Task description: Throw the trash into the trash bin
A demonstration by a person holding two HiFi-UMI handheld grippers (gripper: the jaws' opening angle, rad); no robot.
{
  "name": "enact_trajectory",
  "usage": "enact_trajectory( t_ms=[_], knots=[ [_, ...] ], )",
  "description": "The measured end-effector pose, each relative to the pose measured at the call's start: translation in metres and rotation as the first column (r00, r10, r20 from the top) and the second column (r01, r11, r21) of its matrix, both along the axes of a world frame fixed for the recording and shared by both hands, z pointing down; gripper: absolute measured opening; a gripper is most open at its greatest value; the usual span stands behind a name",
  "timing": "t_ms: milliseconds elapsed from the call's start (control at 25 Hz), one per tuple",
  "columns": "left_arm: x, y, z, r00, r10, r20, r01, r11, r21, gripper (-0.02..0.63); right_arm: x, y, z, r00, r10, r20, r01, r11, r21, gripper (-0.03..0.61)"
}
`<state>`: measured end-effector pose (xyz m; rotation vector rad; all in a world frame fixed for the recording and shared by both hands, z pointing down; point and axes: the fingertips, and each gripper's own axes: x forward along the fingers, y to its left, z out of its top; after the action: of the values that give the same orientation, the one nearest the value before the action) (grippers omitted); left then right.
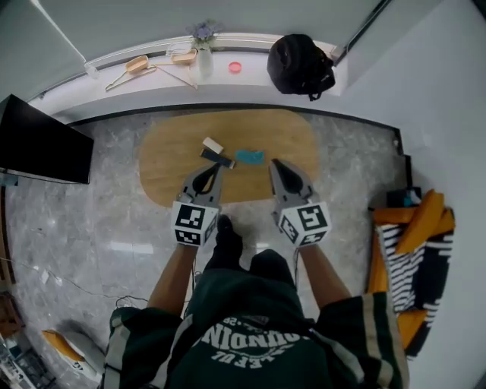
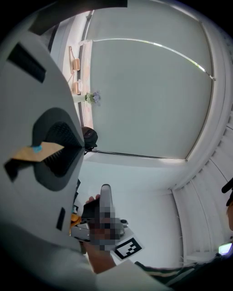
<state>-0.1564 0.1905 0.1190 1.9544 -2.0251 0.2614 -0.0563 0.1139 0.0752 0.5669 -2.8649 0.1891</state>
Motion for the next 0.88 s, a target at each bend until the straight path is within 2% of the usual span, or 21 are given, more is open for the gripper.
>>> enact_trajectory(
  t_ms=[240, 560, 720, 880],
  knots=[
    [-0.016, -0.032, 0.025, 0.999, 0.046, -0.024, -0.047, 0.998, -0.049, -0.002, -0.017, -0.033, 0.021, 0.999, 0.043, -0.032, -0.044, 0.999, -0.023, -0.002],
    [-0.024, -0.076, 0.063, 0.998, 0.064, -0.029, -0.066, 0.995, -0.078, -0.002, -0.036, -0.080, 0.059, 0.998, 0.029, -0.059, -0.031, 0.999, -0.035, -0.002],
    [-0.035, -0.089, 0.099, 0.998, 0.058, -0.026, -0.060, 0.995, -0.078, -0.002, -0.045, -0.098, 0.105, 0.998, 0.024, -0.065, -0.028, 0.998, -0.064, -0.002],
    [-0.030, -0.099, 0.149, 0.997, 0.051, -0.051, -0.057, 0.991, -0.123, -0.002, -0.041, -0.113, 0.171, 0.993, 0.013, -0.114, -0.026, 0.993, -0.113, -0.002]
  ],
)
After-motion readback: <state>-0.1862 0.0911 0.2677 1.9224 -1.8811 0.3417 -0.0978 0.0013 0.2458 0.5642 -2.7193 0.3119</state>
